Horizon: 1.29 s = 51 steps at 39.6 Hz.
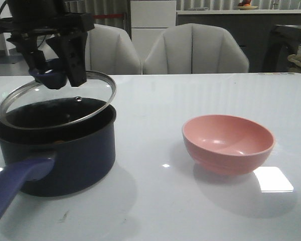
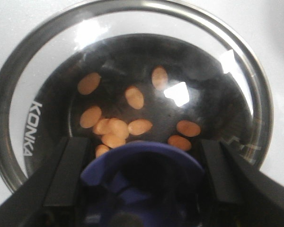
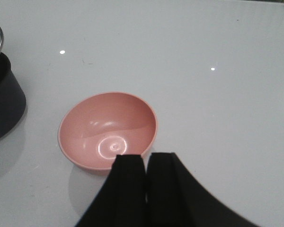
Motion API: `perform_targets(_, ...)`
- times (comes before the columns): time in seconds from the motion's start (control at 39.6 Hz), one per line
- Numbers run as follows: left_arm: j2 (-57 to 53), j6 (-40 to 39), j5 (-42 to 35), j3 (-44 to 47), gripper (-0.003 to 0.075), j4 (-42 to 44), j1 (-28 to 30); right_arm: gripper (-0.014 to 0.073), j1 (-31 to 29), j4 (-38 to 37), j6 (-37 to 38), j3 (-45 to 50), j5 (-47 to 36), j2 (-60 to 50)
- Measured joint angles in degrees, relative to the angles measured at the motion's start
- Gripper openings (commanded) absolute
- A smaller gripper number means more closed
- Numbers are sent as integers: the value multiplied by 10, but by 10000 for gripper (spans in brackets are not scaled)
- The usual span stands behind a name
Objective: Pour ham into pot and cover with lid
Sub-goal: 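Bring the held glass lid over the saucepan with the left gripper, then lower the lid onto the saucepan and open the left gripper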
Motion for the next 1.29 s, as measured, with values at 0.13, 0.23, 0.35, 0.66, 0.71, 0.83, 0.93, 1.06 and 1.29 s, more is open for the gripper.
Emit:
perform_targets(0.13,0,-1,1,16,115,1,-3,144,0,0,0,0,0,0)
perform_targets(0.23,-5,-1,2,23,115,7,-3,144,0,0,0,0,0,0)
perform_targets(0.35,-14,-1,2,23,115,10,-3,144,0,0,0,0,0,0)
perform_targets(0.66,-15,-1,2,34,115,10,-3,144,0,0,0,0,0,0)
perform_targets(0.71,-15,-1,2,35,115,11,-3,144,0,0,0,0,0,0)
perform_targets(0.83,-15,-1,1,36,115,13,-3,144,0,0,0,0,0,0)
perform_targets(0.93,-15,-1,1,36,117,13,-3,144,0,0,0,0,0,0)
perform_targets(1.06,-5,-1,-4,36,119,9,-3,144,0,0,0,0,0,0)
perform_targets(1.29,4,-2,-6,36,307,7,-3,144,0,0,0,0,0,0)
